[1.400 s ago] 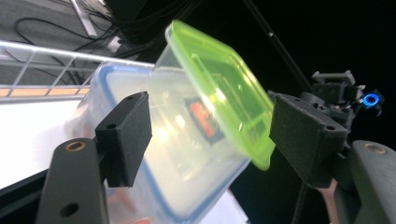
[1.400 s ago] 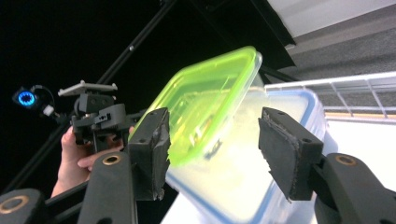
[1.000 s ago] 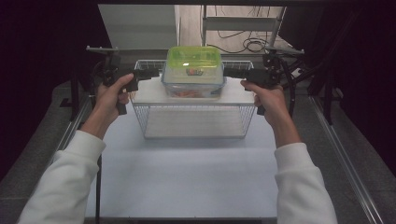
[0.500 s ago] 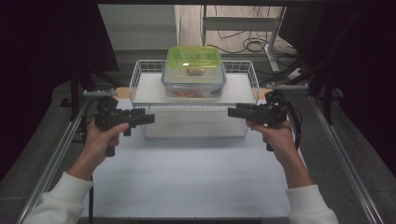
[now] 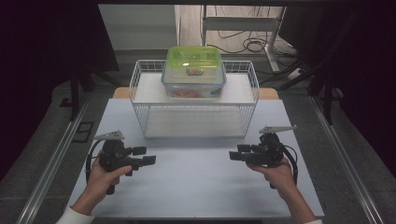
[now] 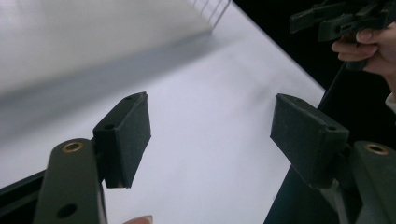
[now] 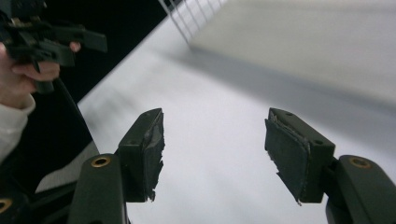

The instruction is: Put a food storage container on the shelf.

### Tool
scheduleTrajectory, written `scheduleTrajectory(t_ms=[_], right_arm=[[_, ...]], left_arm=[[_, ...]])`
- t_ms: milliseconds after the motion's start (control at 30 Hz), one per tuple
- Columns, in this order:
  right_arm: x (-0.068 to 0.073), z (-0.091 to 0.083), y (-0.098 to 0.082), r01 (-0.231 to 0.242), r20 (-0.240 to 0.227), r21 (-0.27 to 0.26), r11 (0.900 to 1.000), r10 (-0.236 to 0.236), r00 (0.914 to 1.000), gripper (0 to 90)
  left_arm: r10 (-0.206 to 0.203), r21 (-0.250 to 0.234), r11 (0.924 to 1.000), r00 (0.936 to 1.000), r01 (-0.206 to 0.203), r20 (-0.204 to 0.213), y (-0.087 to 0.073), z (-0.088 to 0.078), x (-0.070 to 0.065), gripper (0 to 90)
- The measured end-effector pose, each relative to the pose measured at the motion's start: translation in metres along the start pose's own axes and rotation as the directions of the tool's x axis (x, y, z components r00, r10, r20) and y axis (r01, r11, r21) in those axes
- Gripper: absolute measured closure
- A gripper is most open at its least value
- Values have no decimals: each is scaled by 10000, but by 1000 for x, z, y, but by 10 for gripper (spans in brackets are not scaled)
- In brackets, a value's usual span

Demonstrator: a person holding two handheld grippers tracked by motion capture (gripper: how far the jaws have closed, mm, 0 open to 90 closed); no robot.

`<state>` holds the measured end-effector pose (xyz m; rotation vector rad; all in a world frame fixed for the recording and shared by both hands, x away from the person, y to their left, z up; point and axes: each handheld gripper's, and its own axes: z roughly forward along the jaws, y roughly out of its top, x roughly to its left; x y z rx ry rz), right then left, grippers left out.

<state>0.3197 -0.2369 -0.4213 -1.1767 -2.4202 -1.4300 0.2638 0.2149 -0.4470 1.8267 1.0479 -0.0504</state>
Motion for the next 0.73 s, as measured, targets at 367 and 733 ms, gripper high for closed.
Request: scheduleTrajectory(t_ms=[367, 733], right_arm=[[-6, 29, -33, 164, 612, 1060, 9942, -230, 9979, 343], [-7, 22, -32, 69, 717, 662, 9978, -116, 9974, 324]], left_arm=[[-6, 1014, 9948, 9977, 75, -672, -25, 23, 13, 278], [-62, 1034, 9945, 9974, 136, -714, -27, 23, 14, 270]])
